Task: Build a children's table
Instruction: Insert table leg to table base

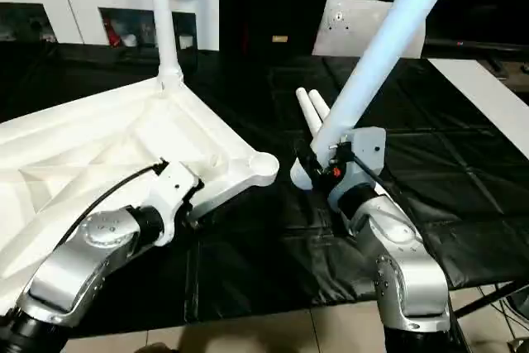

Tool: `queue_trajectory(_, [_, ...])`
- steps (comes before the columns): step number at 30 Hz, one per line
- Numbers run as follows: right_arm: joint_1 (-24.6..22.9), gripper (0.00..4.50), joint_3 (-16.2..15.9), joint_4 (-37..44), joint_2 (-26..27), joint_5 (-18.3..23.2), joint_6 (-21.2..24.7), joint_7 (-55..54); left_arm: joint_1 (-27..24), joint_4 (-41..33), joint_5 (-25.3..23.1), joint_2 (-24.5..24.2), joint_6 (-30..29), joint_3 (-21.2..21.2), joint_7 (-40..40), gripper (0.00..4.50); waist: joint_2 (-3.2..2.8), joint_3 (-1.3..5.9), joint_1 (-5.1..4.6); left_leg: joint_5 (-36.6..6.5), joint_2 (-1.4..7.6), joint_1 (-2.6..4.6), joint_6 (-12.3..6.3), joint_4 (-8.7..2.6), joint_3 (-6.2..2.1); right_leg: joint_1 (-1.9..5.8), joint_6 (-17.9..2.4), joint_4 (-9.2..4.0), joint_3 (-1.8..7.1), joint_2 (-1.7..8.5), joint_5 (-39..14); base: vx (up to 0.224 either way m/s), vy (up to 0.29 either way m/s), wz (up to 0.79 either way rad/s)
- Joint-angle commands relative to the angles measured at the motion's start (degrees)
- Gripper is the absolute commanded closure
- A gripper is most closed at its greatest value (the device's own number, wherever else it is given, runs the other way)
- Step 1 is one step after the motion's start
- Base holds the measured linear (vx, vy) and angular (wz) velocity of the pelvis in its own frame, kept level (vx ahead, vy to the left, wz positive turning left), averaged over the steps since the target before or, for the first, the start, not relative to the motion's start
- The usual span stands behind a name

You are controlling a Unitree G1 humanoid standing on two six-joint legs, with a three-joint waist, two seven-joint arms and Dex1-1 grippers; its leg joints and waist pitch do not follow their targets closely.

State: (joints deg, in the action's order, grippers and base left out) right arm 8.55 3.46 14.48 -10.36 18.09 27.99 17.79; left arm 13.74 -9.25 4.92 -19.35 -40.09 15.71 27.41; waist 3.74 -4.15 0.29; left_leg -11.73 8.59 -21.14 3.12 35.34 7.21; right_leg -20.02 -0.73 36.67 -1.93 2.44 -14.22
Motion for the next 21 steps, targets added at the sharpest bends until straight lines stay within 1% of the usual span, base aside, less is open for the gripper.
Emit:
queue_trajectory(1, [-0.3,2.57,0.0,0.2,-0.6,-0.1,-0.5,0.1,0.3,1.0,0.2,-0.2,-1.8,-0.5,-0.2,0.94,-0.58,2.64,0.13,-7.1,4.05,0.41,-0.78,-5.18,-0.86,1.24,-10.4,-4.82,3.0,5.5,-4.4,0.0,0.0,0.0])
queue_trajectory(2, [-0.4,2.57,-0.1,0.1,-0.6,-0.2,-0.6,0.1,0.3,0.8,0.5,-0.1,-2.2,-0.7,-0.1,1.06,-0.62,2.68,0.13,-6.7,4.07,0.37,-0.94,-5.16,-0.83,1.34,-10.7,-4.74,3.0,5.51,-3.5,0.0,0.0,0.0])
queue_trajectory(3, [-0.5,2.57,-0.1,0.0,-0.6,-0.3,-0.8,0.0,0.4,0.6,1.3,0.4,-3.0,-1.1,0.4,1.15,-0.6,2.63,0.11,-6.8,4.06,0.4,-1.0,-5.2,-0.78,1.27,-10.8,-4.77,2.98,5.46,-3.5,0.0,0.0,0.0])
queue_trajectory(4, [-0.5,2.57,-0.1,0.0,-0.6,-0.4,-0.9,0.0,0.5,0.2,2.0,0.8,-3.8,-1.4,0.7,1.26,-0.65,2.67,0.14,-7.3,4.1,0.48,-0.99,-5.17,-0.75,1.29,-11.0,-4.87,2.99,5.54,-3.9,0.0,0.0,0.0])
queue_trajectory(5, [-0.6,2.57,-0.2,0.0,-0.5,-0.5,-1.0,0.0,0.5,-0.1,2.3,1.1,-4.3,-1.7,0.9,1.26,-0.67,2.59,0.1,-7.8,4.12,0.47,-0.8,-5.23,-0.71,1.28,-11.2,-4.89,3.01,5.57,-4.6,0.0,0.0,0.0])
queue_trajectory(6, [-0.6,2.57,-0.2,0.1,-0.5,-0.5,-1.0,0.1,0.6,-0.4,2.5,1.2,-4.8,-1.7,1.1,1.45,-0.68,2.58,0.12,-8.6,4.15,0.5,-0.63,-5.28,-0.74,1.27,-11.1,-4.97,3.02,5.56,-5.7,0.0,0.0,0.0])
queue_trajectory(7, [-0.8,2.57,-0.2,0.2,-0.5,-0.6,-1.1,0.1,0.8,-0.9,2.6,1.0,-5.8,-1.4,1.5,1.45,-0.63,2.68,0.1,-8.8,4.18,0.52,-0.63,-5.31,-0.74,1.3,-11.0,-5.02,3.03,5.58,-6.0,0.0,0.0,0.0])
queue_trajectory(8, [-0.8,2.57,-0.2,0.2,-0.5,-0.6,-1.1,0.1,0.8,-0.9,2.6,1.0,-5.8,-1.4,1.5,1.56,-0.64,2.7,0.14,-8.7,4.22,0.53,-0.6,-5.3,-0.74,1.29,-11.0,-5.0,3.05,5.63,-5.9,0.0,0.0,0.0])
queue_trajectory(9, [-1.1,2.57,-0.4,0.4,-0.6,-0.8,-1.2,0.0,1.8,-2.0,2.6,0.4,-8.3,-0.5,1.6,1.71,-0.69,2.76,0.16,-8.2,4.21,0.54,-0.63,-5.28,-0.7,1.29,-10.9,-4.93,3.06,5.57,-5.1,0.0,0.0,0.0])
queue_trajectory(12, [-1.2,2.57,-0.7,0.4,-0.6,-1.0,-1.4,-0.1,3.6,-2.8,2.3,-0.3,-11.6,0.7,1.5,1.92,-0.79,2.88,0.26,-6.9,4.15,0.47,-0.75,-5.27,-0.73,1.42,-11.0,-4.82,3.01,5.54,-3.6,0.0,0.0,0.0])
queue_trajectory(15, [-1.3,2.57,-0.8,0.3,-0.6,-1.2,-1.6,-0.1,4.5,-2.7,2.1,-0.2,-12.5,1.2,1.5,2.15,-0.8,3.0,0.26,-6.2,4.17,0.51,-0.88,-5.22,-0.67,1.51,-11.2,-4.81,3.01,5.56,-2.5,0.0,0.0,0.0])
queue_trajectory(16, [-1.3,2.57,-0.9,0.3,-0.7,-1.3,-1.7,0.0,5.2,-2.6,1.8,0.0,-13.1,1.6,1.4,2.27,-0.77,3.16,0.29,-5.5,4.14,0.48,-0.96,-5.14,-0.61,1.64,-11.4,-4.71,3.01,5.54,-1.4,0.0,0.0,0.0])
queue_trajectory(17, [-1.3,2.57,-0.9,0.2,-0.7,-1.4,-1.7,0.0,5.6,-2.6,1.7,0.1,-13.5,1.9,1.5,2.27,-0.76,3.18,0.34,-4.7,4.15,0.45,-1.17,-5.13,-0.62,1.7,-11.6,-4.64,2.99,5.55,-0.2,0.0,0.0,0.0])
queue_trajectory(18, [-1.4,2.57,-1.0,0.2,-0.7,-1.5,-1.8,0.0,5.9,-2.6,1.6,0.2,-13.8,2.3,1.5,2.37,-0.88,3.33,0.41,-3.9,4.16,0.5,-1.36,-5.05,-0.61,1.81,-11.8,-4.53,2.95,5.59,1.0,0.0,0.0,0.0])
queue_trajectory(19, [-1.4,2.57,-1.0,0.2,-0.7,-1.5,-1.8,0.0,5.9,-2.6,1.5,0.2,-13.9,2.4,1.5,2.59,-0.81,3.35,0.43,-3.5,4.16,0.45,-1.48,-5.03,-0.59,1.87,-11.9,-4.54,2.96,5.63,1.6,0.0,0.0,0.0])
queue_trajectory(20, [-1.5,2.57,-1.1,0.2,-0.7,-1.6,-2.0,0.0,6.3,-2.6,1.5,0.1,-14.3,3.1,1.6,2.59,-0.9,3.56,0.45,-2.7,4.13,0.41,-1.7,-4.94,-0.59,2.05,-12.1,-4.37,2.95,5.58,3.0,0.0,0.0,0.0])
queue_trajectory(21, [-1.5,2.57,-1.2,0.2,-0.6,-1.7,-2.1,-0.1,6.5,-2.5,1.4,0.0,-14.5,3.5,1.6,2.68,-0.89,3.57,0.49,-2.4,4.17,0.49,-1.8,-4.93,-0.57,1.99,-12.1,-4.34,2.93,5.57,3.5,0.0,0.0,0.0])
